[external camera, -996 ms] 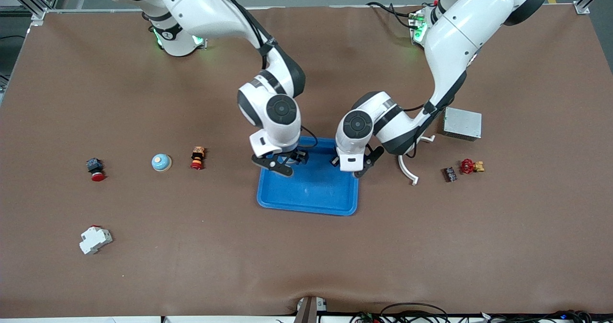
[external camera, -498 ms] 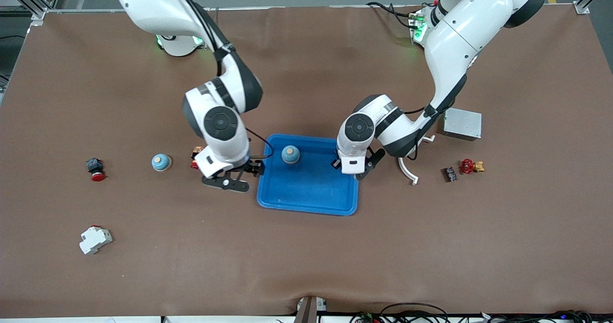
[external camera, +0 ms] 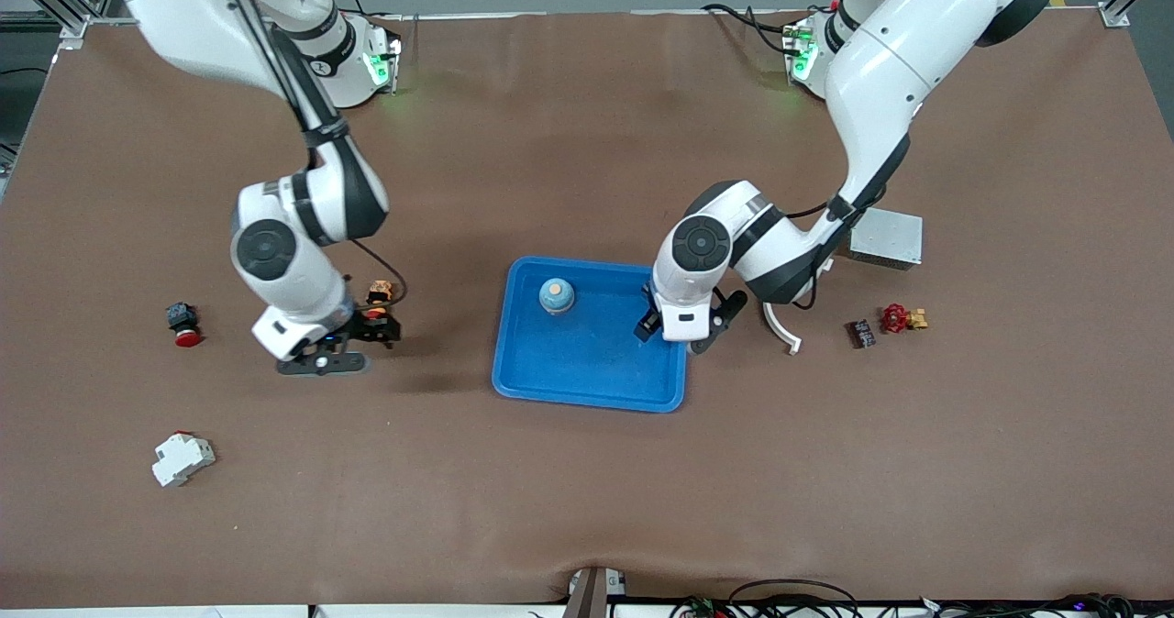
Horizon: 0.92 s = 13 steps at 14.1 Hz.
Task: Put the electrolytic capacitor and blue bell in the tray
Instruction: 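Grasp the second capacitor and blue button with the left and right grippers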
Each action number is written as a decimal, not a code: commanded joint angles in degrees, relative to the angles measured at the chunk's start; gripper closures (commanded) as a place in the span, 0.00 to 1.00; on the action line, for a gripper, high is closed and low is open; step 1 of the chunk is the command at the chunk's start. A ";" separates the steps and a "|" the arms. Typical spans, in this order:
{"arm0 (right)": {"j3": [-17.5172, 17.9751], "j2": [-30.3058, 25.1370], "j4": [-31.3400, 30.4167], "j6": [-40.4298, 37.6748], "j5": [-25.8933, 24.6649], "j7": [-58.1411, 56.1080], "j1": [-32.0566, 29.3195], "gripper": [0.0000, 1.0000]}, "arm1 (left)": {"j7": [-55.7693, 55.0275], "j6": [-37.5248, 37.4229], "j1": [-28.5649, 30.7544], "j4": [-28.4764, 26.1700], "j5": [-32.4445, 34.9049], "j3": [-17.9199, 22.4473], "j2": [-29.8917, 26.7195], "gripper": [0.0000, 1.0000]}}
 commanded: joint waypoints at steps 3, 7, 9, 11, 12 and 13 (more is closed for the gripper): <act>1.45 -2.39 -7.37 7.85 -0.75 -11.70 -7.19 0.00 | 19.03 -11.06 10.52 -2.21 -4.85 -7.16 -8.11 0.00; 1.62 -2.30 -11.15 11.20 -0.49 -14.89 -10.10 0.00 | 28.83 -14.86 27.06 -6.07 -3.65 -20.10 -9.35 0.00; 1.63 -2.30 -12.47 11.20 -0.48 -15.50 -10.98 0.00 | 34.53 -14.86 31.38 -9.32 -2.67 -21.43 -11.80 0.00; 1.71 -2.30 -13.78 11.20 -0.31 -17.69 -12.21 0.00 | 40.25 -14.34 35.25 -11.52 -1.97 -22.40 -13.21 0.00; 1.80 -2.39 -14.14 11.20 -0.31 -18.14 -12.74 0.00 | 41.92 -13.72 36.83 -12.49 -0.31 -22.40 -13.83 0.00; 1.80 -2.39 -14.93 11.20 -0.31 -18.66 -12.92 0.00 | 43.07 -12.67 38.33 -13.55 1.44 -22.75 -14.01 0.00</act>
